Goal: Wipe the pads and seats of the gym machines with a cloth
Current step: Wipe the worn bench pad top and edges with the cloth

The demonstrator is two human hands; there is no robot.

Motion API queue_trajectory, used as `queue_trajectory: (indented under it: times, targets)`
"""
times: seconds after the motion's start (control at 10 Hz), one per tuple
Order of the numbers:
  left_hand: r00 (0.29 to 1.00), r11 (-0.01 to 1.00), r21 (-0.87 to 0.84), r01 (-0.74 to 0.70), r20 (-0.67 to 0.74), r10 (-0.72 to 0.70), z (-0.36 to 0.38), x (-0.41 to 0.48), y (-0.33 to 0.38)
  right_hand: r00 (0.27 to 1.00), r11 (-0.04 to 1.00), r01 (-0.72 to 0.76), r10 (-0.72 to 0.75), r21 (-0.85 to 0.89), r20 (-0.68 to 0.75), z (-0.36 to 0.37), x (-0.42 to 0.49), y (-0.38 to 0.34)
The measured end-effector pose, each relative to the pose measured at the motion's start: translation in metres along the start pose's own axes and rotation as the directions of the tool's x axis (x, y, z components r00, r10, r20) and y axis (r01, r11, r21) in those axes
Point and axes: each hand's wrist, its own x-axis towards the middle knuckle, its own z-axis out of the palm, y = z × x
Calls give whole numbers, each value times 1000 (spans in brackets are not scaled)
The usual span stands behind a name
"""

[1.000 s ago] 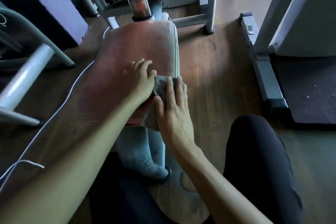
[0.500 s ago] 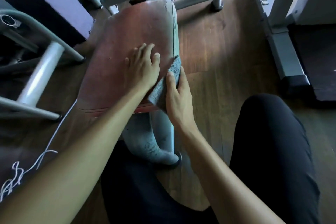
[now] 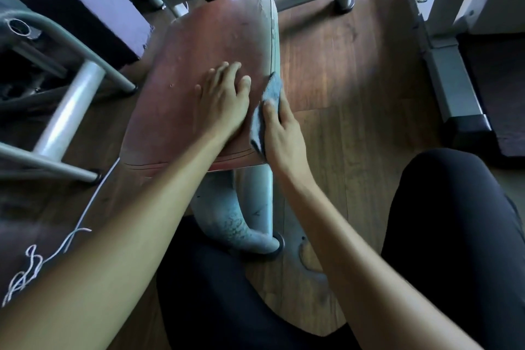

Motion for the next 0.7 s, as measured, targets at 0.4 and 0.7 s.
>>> queue_trajectory:
  times: [0.4, 0.7]
  targets:
    - [1000, 1000, 8, 2, -13, -2, 2, -2, 0, 999, 999, -7, 5, 39, 39, -9, -31, 2]
    - [1000, 1000, -2, 28, 11, -28, 1, -2, 1, 998, 997, -60, 60, 45, 17, -5, 4, -10]
